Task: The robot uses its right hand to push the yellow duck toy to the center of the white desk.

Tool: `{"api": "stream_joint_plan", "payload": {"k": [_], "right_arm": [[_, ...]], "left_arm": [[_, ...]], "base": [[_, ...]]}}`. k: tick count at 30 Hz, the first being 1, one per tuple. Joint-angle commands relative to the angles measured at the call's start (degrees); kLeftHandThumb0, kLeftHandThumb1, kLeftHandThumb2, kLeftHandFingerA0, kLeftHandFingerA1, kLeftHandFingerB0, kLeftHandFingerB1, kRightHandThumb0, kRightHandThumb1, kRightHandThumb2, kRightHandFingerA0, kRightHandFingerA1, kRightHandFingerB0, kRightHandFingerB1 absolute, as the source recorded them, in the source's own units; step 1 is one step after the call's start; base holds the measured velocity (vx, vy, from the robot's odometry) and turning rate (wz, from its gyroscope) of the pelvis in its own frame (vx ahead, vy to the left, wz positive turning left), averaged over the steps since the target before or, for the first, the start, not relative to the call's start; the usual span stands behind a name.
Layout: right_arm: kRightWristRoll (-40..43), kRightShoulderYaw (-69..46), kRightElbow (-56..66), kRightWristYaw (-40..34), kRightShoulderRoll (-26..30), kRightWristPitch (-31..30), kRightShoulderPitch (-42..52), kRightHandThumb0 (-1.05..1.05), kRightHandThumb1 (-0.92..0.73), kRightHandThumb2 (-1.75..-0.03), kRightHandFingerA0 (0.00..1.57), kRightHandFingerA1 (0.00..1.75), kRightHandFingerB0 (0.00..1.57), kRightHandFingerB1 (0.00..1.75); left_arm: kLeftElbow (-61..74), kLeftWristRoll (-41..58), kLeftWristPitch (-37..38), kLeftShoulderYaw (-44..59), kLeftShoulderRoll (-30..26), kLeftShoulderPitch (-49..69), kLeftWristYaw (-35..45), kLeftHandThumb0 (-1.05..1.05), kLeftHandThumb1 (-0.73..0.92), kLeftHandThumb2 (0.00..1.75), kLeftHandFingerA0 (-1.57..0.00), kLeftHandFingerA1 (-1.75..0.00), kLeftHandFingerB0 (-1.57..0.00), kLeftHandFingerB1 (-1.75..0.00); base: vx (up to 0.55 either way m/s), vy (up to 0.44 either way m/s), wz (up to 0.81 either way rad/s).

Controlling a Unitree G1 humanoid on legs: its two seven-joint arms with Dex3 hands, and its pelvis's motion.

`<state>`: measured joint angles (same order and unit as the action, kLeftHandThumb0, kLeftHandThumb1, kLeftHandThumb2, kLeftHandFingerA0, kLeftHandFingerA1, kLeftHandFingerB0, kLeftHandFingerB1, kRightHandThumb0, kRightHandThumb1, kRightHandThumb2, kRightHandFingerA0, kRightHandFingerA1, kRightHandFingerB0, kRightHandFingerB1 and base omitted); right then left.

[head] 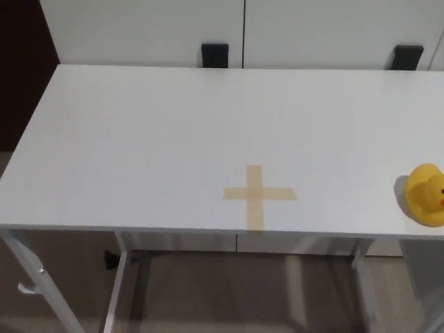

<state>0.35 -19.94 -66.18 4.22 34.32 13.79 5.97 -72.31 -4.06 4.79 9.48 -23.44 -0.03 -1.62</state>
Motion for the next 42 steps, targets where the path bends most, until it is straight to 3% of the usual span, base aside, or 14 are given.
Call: {"api": "stream_joint_plan", "payload": {"k": [1, 7, 12, 13, 14, 16, 20, 21, 22, 23, 24, 27, 28, 42], "right_arm": [[2.8, -3.1, -2.4, -2.1, 0.2, 6.4, -0.3, -0.12, -0.27, -1.23, 0.84, 0.65, 0.47, 0.67], [10.1, -12.0, -1.7, -4.5, -0.1, 9.7, -1.7, -0.52, -0.62, -0.64, 0.29, 0.81, 0.01, 0.59], [11.8, -15.7, -0.3, -1.8, 1.3, 8.6, -4.1, -0.77, -0.6, -1.0, 0.14, 0.7, 0.02, 0.58], [12.3, -16.4, 0.0, -1.4, 1.9, 7.4, -5.1, -0.76, -0.82, -0.63, 0.03, 0.83, 0.0, 0.64], [12.5, -16.8, -0.4, -1.1, 2.5, 7.5, -6.4, -0.94, -0.69, -1.1, 0.05, 0.69, 0.02, 0.55], [12.3, -17.1, -0.2, -1.7, 4.0, 7.6, -9.7, -0.94, -0.72, -1.14, 0.02, 0.69, 0.04, 0.57], [12.7, -17.6, 2.7, -2.8, 4.3, 7.9, -12.6, -0.94, -0.72, -1.14, 0.03, 0.69, 0.05, 0.64], [12.4, -17.0, 5.3, -3.5, 4.4, 6.7, -13.5, -0.92, -0.92, -0.72, 0.0, 0.54, 0.0, 0.61], [12.1, -16.3, 9.5, -3.8, 4.4, 5.2, -14.7, -0.96, -0.77, -1.19, 0.0, 0.46, 0.06, 0.5], [12.2, -16.1, 11.5, -3.7, 4.2, 4.8, -15.0, -0.96, -0.77, -1.19, 0.0, 0.46, 0.06, 0.5], [12.7, -16.0, 13.2, -2.9, 3.9, 4.6, -15.6, -0.94, -0.92, -0.73, 0.0, 0.64, 0.0, 0.63], [13.4, -14.9, 19.4, -0.9, 3.1, 2.6, -17.4, -0.98, -0.92, -0.69, 0.0, 0.77, 0.0, 0.76], [13.1, -14.1, 19.4, -0.4, 2.9, 2.7, -18.7, -0.99, -0.71, -1.16, 0.0, 0.67, 0.2, 0.71], [7.8, 0.1, 30.3, -1.7, -5.5, -8.0, -23.1, -0.79, -0.78, -1.16, 0.02, 0.23, 0.05, 0.22]], "left_arm": [[-1.4, 0.4, 1.8, 0.6, -1.1, -0.3, -0.7, -0.13, 0.67, 0.69, -0.88, -0.7, -0.84, -0.59], [-1.3, 0.5, 1.9, 0.7, -0.9, 0.2, -0.6, -0.12, 0.63, 0.76, -0.89, -0.72, -0.91, -0.62], [-1.3, 0.4, 1.9, 0.8, -1.1, 0.4, -0.7, -0.16, 0.71, 0.67, -0.87, -0.69, -0.88, -0.62], [-1.3, 0.4, 1.9, 0.7, -1.0, 0.4, -0.7, -0.15, 0.69, 0.67, -0.87, -0.69, -0.87, -0.62], [-1.2, 0.2, 1.9, 0.6, -1.1, 0.3, -0.8, -0.14, 0.69, 0.67, -0.87, -0.7, -0.88, -0.62], [-1.4, -0.3, 1.6, 0.1, -1.2, 0.1, -1.1, -0.16, 0.68, 0.65, -0.89, -0.72, -0.87, -0.61], [-1.4, -0.3, 2.4, 0.1, -1.2, 0.2, -1.0, -0.12, 0.63, 0.76, -0.87, -0.71, -0.88, -0.61], [-1.3, -0.3, 2.2, 0.0, -1.2, 0.2, -0.9, -0.13, 0.64, 0.68, -0.87, -0.7, -0.87, -0.6], [-1.2, -0.4, 1.9, -0.1, -1.3, 0.1, -0.8, -0.11, 0.65, 0.68, -0.87, -0.69, -0.86, -0.61], [-1.2, -0.6, 1.8, -0.3, -1.3, 0.1, -0.8, -0.11, 0.65, 0.68, -0.87, -0.69, -0.86, -0.61], [-1.2, -0.5, 1.8, -0.3, -1.3, 0.1, -0.9, -0.11, 0.65, 0.7, -0.88, -0.69, -0.86, -0.6], [-1.1, -0.2, 2.1, -0.1, -1.2, 0.2, -1.0, -0.11, 0.66, 0.76, -0.88, -0.72, -0.86, -0.61], [-1.1, -0.1, 2.2, 0.0, -1.2, 0.5, -1.0, -0.14, 0.69, 0.7, -0.88, -0.71, -0.86, -0.59], [-1.4, -0.1, 2.2, -0.2, -0.9, 0.9, -0.8, -0.15, 0.68, 0.65, -0.86, -0.67, -0.83, -0.58]], "base": [[0.0, 0.0, 0.0], [0.0, 0.0, 0.0], [0.0, 0.0, 0.0], [0.0, 0.0, 0.0], [0.0, 0.0, 0.0], [0.0, 0.0, 0.0], [0.0, 0.0, 0.0], [0.0, 0.0, 0.0], [0.0, 0.0, 0.0], [0.0, 0.0, 0.0], [0.0, 0.0, 0.0], [0.0, 0.0, 0.0], [0.0, 0.0, 0.0], [0.0, 0.0, 0.0]]}}
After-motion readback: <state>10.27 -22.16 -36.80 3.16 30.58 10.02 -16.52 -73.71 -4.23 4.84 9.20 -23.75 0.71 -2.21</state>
